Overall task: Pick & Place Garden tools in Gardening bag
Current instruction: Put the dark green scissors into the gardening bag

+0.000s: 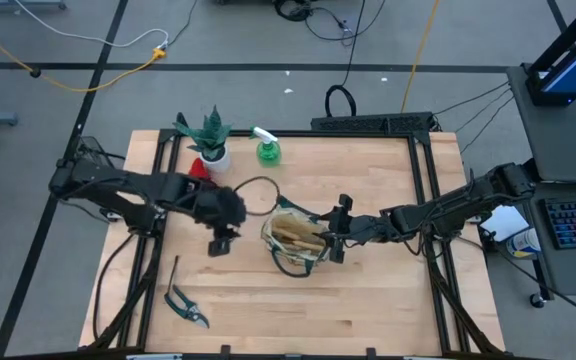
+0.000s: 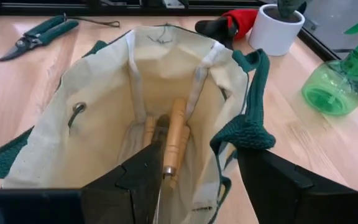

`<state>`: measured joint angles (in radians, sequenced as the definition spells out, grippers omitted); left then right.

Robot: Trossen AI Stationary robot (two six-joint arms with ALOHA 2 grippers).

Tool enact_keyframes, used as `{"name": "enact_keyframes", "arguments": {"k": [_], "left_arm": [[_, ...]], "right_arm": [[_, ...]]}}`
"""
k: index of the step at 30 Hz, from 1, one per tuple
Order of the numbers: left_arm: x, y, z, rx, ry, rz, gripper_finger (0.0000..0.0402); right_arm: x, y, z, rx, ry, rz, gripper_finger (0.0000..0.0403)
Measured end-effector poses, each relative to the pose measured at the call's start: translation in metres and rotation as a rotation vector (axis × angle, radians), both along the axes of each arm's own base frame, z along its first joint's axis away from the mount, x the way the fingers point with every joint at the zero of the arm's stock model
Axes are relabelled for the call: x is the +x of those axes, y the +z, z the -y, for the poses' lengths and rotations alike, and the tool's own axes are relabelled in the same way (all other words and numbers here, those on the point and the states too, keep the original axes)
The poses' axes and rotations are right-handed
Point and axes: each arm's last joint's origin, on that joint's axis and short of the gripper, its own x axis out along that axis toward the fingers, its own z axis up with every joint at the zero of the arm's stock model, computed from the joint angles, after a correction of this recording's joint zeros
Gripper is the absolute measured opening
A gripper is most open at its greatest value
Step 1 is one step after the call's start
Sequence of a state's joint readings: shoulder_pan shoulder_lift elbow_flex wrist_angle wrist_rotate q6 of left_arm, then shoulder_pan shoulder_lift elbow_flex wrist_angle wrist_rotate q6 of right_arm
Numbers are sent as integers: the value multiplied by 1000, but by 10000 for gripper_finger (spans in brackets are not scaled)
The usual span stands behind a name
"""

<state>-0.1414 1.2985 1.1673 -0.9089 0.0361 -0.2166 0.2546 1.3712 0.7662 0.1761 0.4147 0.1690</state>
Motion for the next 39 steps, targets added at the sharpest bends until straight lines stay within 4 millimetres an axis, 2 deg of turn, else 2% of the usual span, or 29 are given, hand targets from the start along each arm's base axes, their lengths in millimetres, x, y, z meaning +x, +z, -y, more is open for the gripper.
{"name": "enact_keyframes", "arguments": {"k": [6,17,31,34,39], "left_arm": [[-18,-7,22,10,-57,-167,131],[-37,-9,65,55,-246,-198,131],[-70,-14,119,37,-365,-250,131],[-79,-20,127,36,-373,-267,131],[-94,-44,135,47,-371,-326,131]], "right_arm": [[1,2,0,5,1,26,196],[2,3,-1,10,1,36,196],[2,3,-1,11,1,37,196],[2,3,-1,12,1,40,196],[2,5,-1,16,1,55,196]]}}
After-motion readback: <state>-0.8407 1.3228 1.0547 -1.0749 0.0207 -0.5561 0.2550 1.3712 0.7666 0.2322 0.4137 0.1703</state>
